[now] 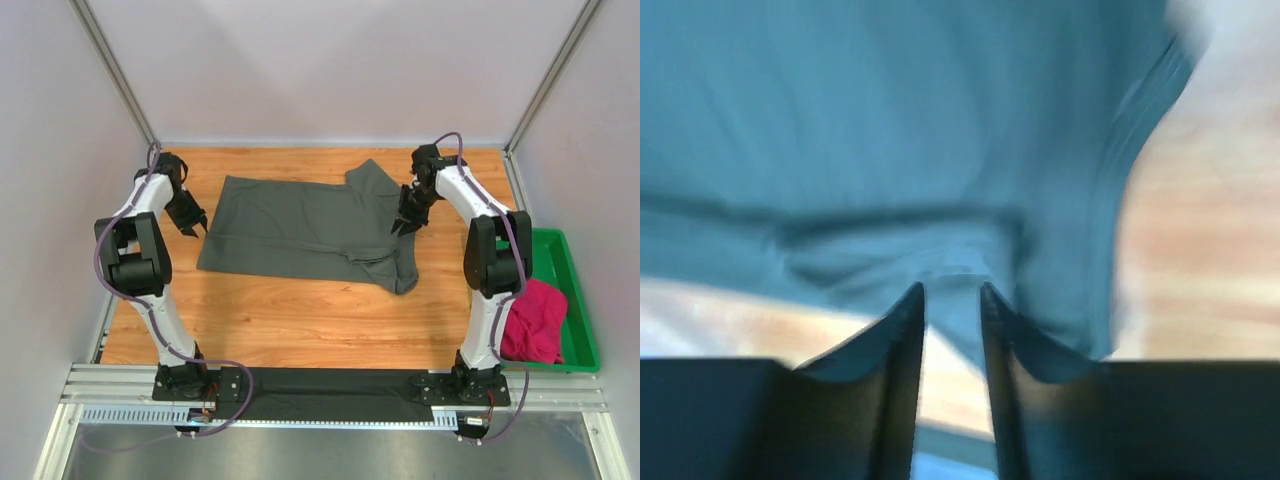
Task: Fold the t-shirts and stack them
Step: Fold the tshirt
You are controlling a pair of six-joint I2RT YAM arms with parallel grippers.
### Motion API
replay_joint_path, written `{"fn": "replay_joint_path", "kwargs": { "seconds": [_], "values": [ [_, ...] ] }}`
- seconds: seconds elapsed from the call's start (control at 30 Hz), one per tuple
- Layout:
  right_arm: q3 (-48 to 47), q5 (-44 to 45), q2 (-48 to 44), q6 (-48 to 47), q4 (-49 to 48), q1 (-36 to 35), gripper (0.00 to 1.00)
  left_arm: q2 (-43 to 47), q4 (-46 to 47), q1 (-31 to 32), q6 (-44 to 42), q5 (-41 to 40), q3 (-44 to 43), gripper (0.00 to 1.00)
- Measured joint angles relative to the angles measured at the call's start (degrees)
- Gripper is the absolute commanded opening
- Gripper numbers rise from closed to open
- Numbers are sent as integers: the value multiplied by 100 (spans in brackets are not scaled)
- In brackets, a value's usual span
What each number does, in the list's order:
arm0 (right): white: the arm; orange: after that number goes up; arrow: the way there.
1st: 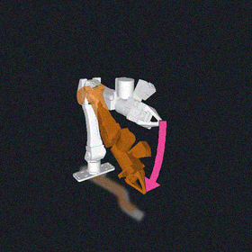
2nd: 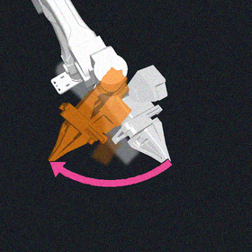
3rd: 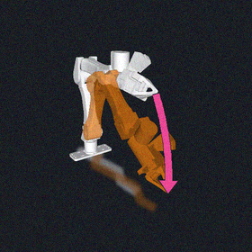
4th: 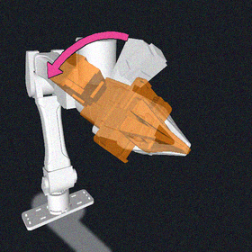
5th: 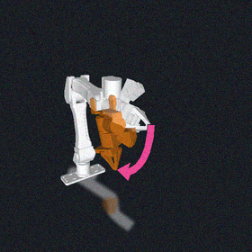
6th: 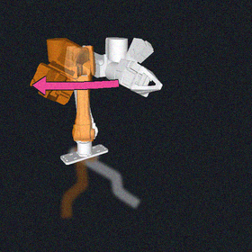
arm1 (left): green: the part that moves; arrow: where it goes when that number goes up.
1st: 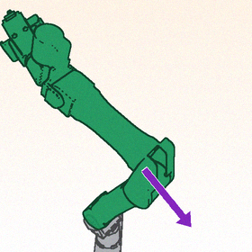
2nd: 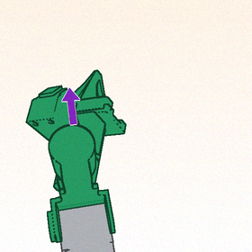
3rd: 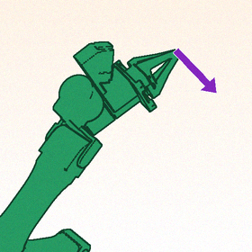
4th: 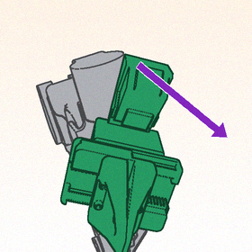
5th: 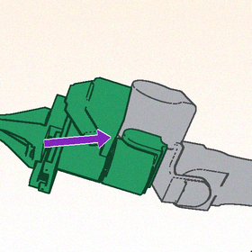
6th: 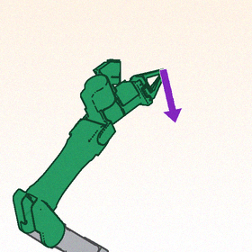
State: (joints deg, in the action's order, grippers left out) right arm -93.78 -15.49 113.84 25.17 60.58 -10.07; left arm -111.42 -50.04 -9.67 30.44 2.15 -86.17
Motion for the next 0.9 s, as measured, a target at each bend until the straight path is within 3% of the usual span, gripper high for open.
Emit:
{"fn": "replay_joint_path", "kwargs": {
  "seconds": [0.07, 0.2, 0.4, 0.57, 0.9],
  "values": [
    [-584, 308, 431, -61, -48, 87, 42, -13, -2, 4, -74, -157, -173, 42],
    [-1010, 706, 579, -278, -48, 151, 48, 479, 72, 63, -262, -323, 63, 40],
    [1279, 474, -1182, -492, -273, -173, 51, 1867, 579, 446, -380, 369, 1388, 19],
    [2133, -20, -1683, -442, -529, -378, 40, 1779, 898, 551, -354, 1005, 2107, 12],
    [2520, -68, -1443, -407, -990, -522, 26, 1377, 1200, 977, -256, 1447, 2162, 9]
  ]
}}
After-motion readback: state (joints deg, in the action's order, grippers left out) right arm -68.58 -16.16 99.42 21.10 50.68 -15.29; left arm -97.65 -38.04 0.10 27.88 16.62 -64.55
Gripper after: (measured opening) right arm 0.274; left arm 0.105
